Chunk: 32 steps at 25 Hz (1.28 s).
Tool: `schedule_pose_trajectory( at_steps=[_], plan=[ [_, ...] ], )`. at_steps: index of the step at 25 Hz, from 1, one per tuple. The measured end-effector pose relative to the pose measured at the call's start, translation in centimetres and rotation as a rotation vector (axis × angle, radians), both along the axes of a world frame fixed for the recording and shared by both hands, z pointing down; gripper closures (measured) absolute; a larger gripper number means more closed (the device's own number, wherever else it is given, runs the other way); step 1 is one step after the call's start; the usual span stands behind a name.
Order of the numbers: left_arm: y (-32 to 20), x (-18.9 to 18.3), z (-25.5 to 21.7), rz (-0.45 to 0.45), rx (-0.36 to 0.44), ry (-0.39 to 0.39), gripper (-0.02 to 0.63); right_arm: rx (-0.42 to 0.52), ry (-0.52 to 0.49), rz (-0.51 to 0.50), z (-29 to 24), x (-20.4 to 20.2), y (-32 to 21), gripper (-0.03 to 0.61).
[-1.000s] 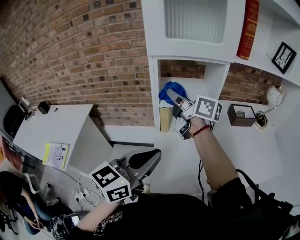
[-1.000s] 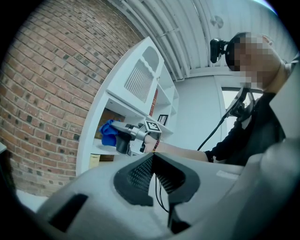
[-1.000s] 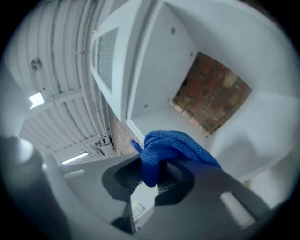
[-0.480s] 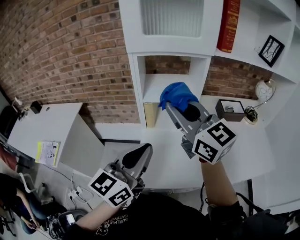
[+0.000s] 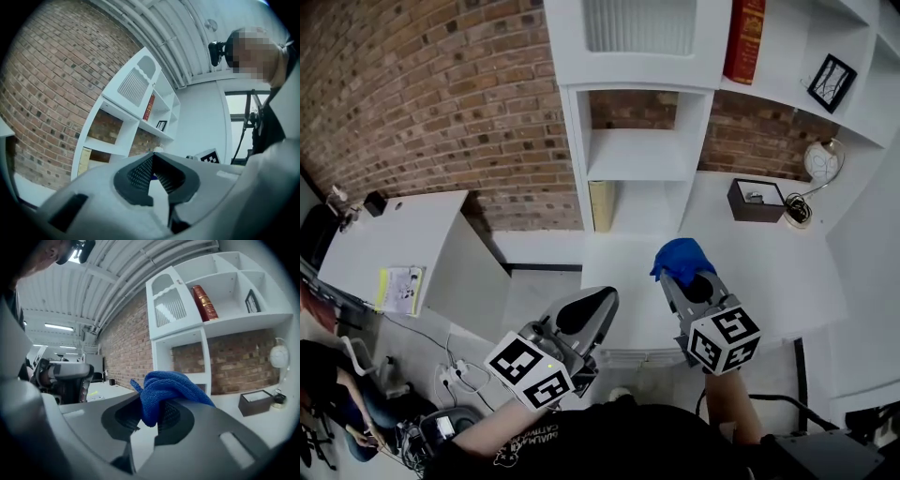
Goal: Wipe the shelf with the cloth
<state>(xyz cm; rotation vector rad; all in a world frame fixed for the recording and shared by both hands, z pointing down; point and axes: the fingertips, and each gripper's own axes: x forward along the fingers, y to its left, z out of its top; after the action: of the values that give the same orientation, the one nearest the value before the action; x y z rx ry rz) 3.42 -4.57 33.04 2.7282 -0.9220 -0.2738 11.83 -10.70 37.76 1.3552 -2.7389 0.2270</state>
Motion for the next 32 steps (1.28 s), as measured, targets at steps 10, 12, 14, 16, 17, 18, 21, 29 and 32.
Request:
schedule_pose_trajectory(
  at_steps=[10,12,14,16,17,18,21,29,32],
  plan=[
    [10.8,-3.7,-1.4,-0.002,0.012,0.005,0.615,0.028,0.180,0.085,-0.2,0.3,9.9,0.523],
    [13.0,-4.2,-1.2,-0.009,0.016,0.006,0.615,0.063,0.151,0.072,-1.7,-0.7,11.9,0.525],
    [14.9,-4.7,-0.8,-0.023,0.004,0.027,0.615,0.065,0.084,0.036,-2.7,-2.0,14.2,0.525],
    [16.4,-4.8,-0.5,-0.034,-0.009,0.054,0.615,0.051,0.031,-0.022,-3.2,-3.3,16.7,0.523],
    [17.1,-4.8,-0.5,-0.036,-0.008,0.065,0.615,0.050,0.031,-0.041,-3.2,-3.7,17.8,0.523],
    [17.8,-4.7,-0.6,-0.037,-0.004,0.073,0.615,0.054,0.049,-0.047,-3.1,-3.8,18.7,0.523],
    [19.8,-3.9,-1.1,-0.034,0.019,0.080,0.615,0.075,0.124,-0.012,-2.9,-2.6,20.5,0.525],
    [23.8,-0.3,-3.1,-0.050,0.074,0.091,0.615,0.120,0.109,0.002,-5.0,1.3,24.6,0.525],
    [25.6,2.9,-2.9,-0.056,0.069,0.102,0.615,0.111,0.117,-0.003,-4.4,4.0,26.7,0.525]
  ],
)
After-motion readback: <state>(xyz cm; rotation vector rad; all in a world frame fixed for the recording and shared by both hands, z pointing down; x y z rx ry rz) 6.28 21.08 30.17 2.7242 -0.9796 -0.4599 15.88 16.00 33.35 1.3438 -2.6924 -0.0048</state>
